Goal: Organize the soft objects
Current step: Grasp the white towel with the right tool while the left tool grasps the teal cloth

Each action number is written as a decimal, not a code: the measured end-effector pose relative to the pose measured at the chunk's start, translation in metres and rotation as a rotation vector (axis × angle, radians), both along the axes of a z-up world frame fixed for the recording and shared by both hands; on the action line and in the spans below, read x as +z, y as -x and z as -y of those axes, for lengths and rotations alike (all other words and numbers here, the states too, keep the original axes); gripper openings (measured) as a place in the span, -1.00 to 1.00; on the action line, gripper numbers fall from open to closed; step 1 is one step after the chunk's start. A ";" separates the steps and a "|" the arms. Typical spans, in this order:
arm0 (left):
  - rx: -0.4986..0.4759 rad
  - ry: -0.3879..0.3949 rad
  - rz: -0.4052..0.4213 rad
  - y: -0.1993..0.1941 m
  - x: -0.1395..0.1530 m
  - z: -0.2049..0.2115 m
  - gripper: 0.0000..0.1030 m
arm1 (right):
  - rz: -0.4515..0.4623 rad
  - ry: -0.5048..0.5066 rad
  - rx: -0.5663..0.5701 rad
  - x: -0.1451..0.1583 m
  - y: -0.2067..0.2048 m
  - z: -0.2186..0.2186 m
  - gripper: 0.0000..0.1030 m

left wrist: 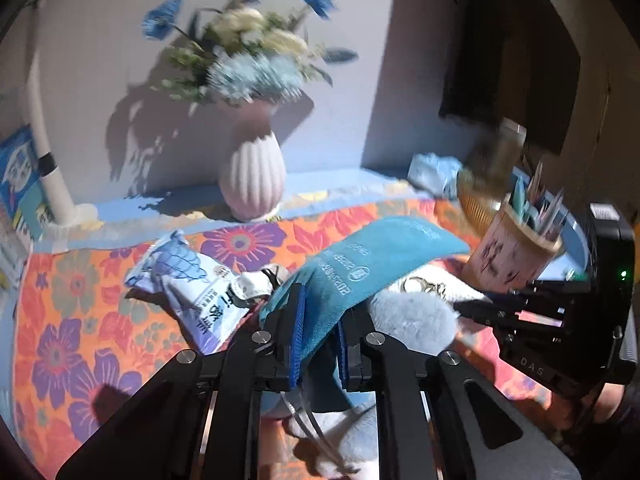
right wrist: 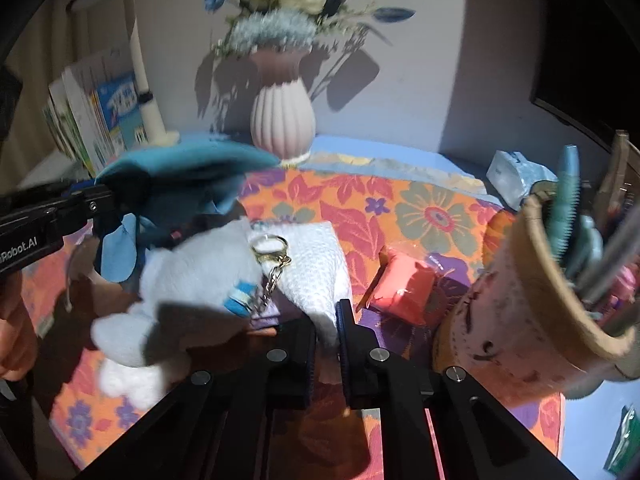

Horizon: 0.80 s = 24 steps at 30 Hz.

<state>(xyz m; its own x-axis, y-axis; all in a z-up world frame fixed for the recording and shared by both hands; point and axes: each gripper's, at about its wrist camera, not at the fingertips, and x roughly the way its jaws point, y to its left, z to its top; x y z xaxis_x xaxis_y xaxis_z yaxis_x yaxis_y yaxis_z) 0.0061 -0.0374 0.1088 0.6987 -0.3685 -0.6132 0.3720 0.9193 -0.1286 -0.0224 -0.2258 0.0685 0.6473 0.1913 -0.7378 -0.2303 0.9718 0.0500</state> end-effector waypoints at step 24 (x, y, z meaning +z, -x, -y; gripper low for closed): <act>0.040 -0.070 -0.042 0.051 -0.023 0.006 0.32 | -0.114 -0.129 -0.031 0.004 0.078 0.040 -0.82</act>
<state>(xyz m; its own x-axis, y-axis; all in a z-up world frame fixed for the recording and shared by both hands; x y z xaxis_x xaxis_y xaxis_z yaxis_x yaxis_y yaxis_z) -0.0444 -0.0430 0.0856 0.6849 -0.2960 -0.6659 0.3308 0.9405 -0.0778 -0.0999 -0.2659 0.0729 0.5676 0.2705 -0.7776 -0.1865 0.9622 0.1986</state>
